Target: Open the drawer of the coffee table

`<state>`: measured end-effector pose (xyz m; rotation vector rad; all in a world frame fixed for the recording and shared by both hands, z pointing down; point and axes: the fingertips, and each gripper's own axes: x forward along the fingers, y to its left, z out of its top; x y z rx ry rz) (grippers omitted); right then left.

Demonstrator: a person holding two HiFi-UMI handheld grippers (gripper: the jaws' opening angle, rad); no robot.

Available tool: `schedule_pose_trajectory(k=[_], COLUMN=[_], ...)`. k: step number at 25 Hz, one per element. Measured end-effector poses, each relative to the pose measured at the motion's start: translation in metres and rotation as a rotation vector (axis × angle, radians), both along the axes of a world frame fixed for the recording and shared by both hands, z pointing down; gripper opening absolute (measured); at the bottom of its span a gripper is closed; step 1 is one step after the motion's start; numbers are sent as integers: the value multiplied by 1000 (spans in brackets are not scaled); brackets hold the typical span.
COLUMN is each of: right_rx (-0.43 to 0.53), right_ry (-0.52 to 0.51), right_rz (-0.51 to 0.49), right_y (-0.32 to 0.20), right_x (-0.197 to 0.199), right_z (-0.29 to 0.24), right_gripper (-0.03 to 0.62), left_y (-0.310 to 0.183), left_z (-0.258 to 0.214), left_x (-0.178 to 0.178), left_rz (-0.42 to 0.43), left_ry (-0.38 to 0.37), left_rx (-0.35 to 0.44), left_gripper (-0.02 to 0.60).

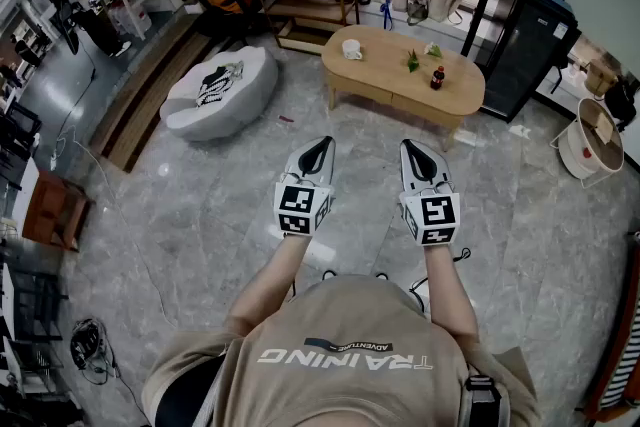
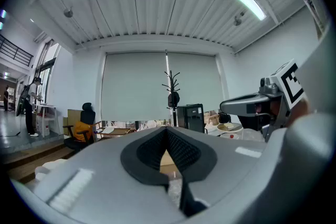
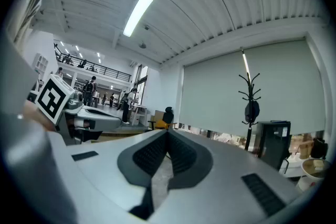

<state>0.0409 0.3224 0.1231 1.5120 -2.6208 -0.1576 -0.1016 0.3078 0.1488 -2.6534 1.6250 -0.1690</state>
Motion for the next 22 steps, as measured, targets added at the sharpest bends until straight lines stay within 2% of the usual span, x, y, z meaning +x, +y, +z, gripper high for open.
schedule_pose_trajectory(k=[12,22], right_rx=[8,-49], right_ry=[20,43], right_rz=[-12,-4], right_y=[-9,-8], right_x=[-13,-33], right_z=[-3,14], right_gripper=[5,5], left_y=[-4,-1], left_z=[0,14], left_x=[-8,-37], left_rz=[8,14], left_ry=[8,30], left_rx=[1,-40], left_gripper=[6,6])
